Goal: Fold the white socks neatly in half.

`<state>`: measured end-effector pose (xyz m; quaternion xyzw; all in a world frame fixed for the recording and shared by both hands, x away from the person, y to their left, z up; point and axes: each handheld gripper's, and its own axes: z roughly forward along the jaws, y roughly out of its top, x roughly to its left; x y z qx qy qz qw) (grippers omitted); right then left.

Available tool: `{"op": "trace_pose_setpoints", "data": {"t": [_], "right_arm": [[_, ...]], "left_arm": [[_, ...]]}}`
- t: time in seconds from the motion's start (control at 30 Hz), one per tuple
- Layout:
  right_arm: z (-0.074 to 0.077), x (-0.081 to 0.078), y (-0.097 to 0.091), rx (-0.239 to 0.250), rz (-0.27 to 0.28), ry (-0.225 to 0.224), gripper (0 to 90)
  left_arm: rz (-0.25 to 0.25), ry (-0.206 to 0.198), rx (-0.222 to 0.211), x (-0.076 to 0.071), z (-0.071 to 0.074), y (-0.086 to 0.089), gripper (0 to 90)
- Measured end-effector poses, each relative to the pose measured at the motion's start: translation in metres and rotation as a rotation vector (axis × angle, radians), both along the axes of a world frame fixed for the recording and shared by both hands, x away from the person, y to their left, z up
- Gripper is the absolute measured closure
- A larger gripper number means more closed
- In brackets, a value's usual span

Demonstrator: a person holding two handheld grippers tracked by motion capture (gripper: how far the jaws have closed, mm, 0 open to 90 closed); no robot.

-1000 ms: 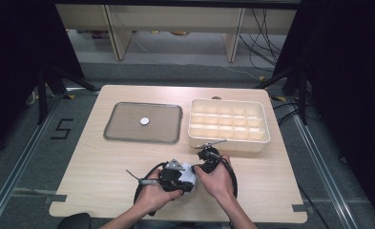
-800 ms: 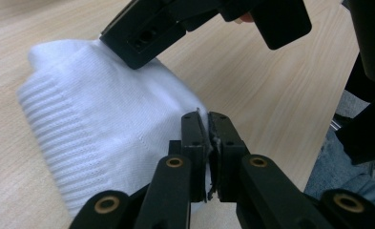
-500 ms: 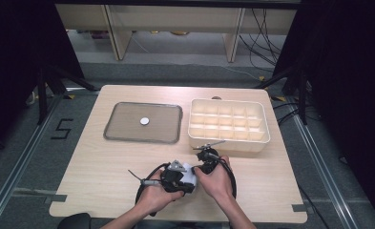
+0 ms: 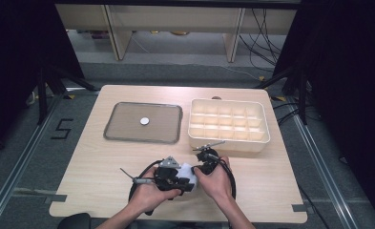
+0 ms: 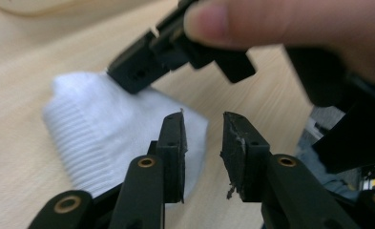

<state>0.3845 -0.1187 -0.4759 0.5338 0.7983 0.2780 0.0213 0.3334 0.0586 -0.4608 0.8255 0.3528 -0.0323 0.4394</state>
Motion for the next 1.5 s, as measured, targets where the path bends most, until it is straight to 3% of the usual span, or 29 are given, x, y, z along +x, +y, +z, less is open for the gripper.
{"op": "trace_pose_setpoints", "data": {"t": [0.13, 0.2, 0.23, 0.4, 0.5, 0.57, 0.6, 0.63, 0.7, 0.8, 0.83, 0.93, 0.97, 1.17, 1.2, 1.23, 1.27, 1.37, 1.4, 1.5], "right_arm": [[0.001, 0.000, 0.000, 0.002, -0.002, 0.004, 85.4], [-0.001, 0.000, -0.001, -0.013, 0.017, -0.015, 85.3], [0.001, 0.000, 0.001, 0.002, -0.003, 0.003, 85.3], [0.000, 0.000, 0.000, 0.007, -0.001, 0.000, 85.0], [0.000, 0.000, -0.001, -0.003, -0.001, -0.011, 83.6], [0.001, 0.000, -0.002, 0.001, -0.006, -0.009, 80.9], [0.001, 0.000, -0.004, 0.014, 0.007, -0.030, 78.7], [0.003, 0.000, -0.005, 0.017, -0.010, -0.014, 75.1], [0.005, 0.000, -0.010, 0.021, 0.001, -0.037, 67.1], [0.010, 0.002, -0.016, 0.062, -0.011, -0.037, 58.0], [0.012, 0.002, -0.015, 0.089, -0.035, -0.011, 55.4], [0.012, 0.003, -0.018, 0.088, -0.006, -0.005, 49.6], [0.013, 0.003, -0.017, 0.107, -0.012, 0.024, 48.4], [0.000, 0.005, -0.014, 0.145, -0.014, 0.095, 46.3], [-0.001, 0.005, -0.013, 0.125, -0.032, 0.109, 46.4], [-0.002, 0.005, -0.011, 0.145, -0.035, 0.126, 46.4], [-0.001, 0.004, -0.009, 0.115, -0.077, 0.169, 46.3], [-0.004, 0.006, -0.008, 0.118, -0.080, 0.178, 46.2], [-0.006, 0.008, -0.009, 0.128, -0.053, 0.180, 46.3], [-0.003, 0.006, -0.006, 0.159, -0.076, 0.219, 46.2]], "left_arm": [[0.052, -0.014, -0.028, 0.005, 0.009, 0.016, 69.0], [0.067, 0.010, -0.023, 0.012, 0.007, 0.021, 70.1], [0.079, 0.014, -0.012, 0.015, 0.005, 0.022, 70.7], [0.051, 0.074, 0.004, 0.019, -0.013, 0.015, 71.4], [0.060, 0.086, 0.023, 0.019, -0.021, 0.010, 71.0], [0.060, 0.091, 0.025, 0.019, -0.025, 0.008, 71.0], [0.051, 0.089, 0.032, 0.019, -0.026, 0.008, 71.0], [0.045, 0.084, 0.037, 0.019, -0.026, 0.007, 71.0], [0.057, 0.079, 0.039, 0.018, -0.026, 0.006, 71.0], [0.056, 0.079, 0.040, 0.018, -0.027, 0.006, 71.1], [0.057, 0.079, 0.040, 0.018, -0.027, 0.006, 71.1], [0.050, 0.081, 0.038, 0.018, -0.027, 0.006, 71.0], [0.052, 0.079, 0.038, 0.018, -0.027, 0.006, 71.0], [0.061, 0.066, 0.040, 0.016, -0.026, 0.006, 69.5], [0.059, 0.063, 0.053, 0.016, -0.025, 0.007, 69.0], [0.053, 0.063, 0.042, 0.016, -0.025, 0.007, 68.6], [0.043, 0.069, 0.040, 0.017, -0.025, 0.008, 68.1], [0.047, 0.065, 0.041, 0.017, -0.025, 0.009, 67.4], [0.047, 0.065, 0.040, 0.017, -0.025, 0.009, 67.3], [0.042, 0.067, 0.043, 0.017, -0.025, 0.008, 67.2]]}}
